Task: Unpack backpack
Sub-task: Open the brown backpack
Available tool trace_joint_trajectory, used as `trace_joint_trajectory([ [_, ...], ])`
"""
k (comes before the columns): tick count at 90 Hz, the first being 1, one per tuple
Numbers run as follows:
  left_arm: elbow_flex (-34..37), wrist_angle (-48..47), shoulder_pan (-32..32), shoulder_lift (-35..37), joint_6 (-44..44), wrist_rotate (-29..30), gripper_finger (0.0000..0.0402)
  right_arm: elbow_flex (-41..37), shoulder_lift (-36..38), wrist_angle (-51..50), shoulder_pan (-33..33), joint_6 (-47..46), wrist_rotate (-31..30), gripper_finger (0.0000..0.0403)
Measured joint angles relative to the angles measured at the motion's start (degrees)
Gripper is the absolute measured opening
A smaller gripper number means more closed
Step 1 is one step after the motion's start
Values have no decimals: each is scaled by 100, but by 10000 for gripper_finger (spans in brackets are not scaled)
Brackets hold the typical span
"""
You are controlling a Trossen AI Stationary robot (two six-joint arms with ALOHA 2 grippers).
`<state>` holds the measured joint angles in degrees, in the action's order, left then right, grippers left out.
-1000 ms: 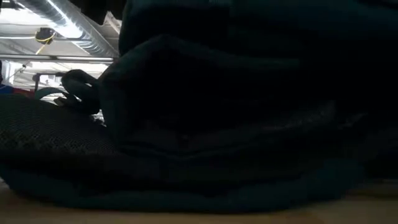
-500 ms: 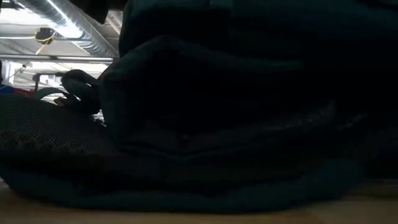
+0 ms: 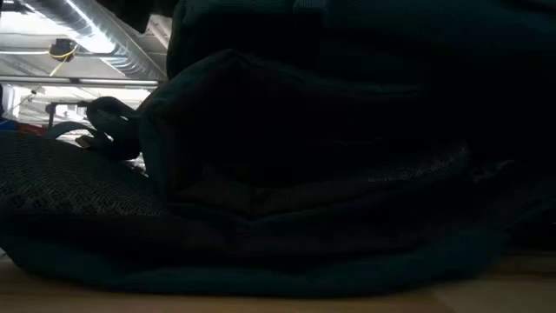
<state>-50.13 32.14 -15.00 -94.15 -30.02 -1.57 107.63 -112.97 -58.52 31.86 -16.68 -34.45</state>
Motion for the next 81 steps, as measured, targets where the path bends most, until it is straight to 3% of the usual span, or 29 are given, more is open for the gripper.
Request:
trace_joint_trajectory([
  [11, -4, -85, 29, 2, -20, 55, 21, 0, 0, -8, 93, -21, 30, 25],
  [25, -4, -192, 89, 2, -31, 150, 21, 0, 0, -198, 291, -360, 41, 86],
  [45, -4, -148, 136, 2, -142, 177, 21, -112, -4, -646, 383, -970, -414, 161],
  [81, 2, -192, 2, 101, -181, 225, 21, -997, -24, -356, -102, -1290, -392, 183],
])
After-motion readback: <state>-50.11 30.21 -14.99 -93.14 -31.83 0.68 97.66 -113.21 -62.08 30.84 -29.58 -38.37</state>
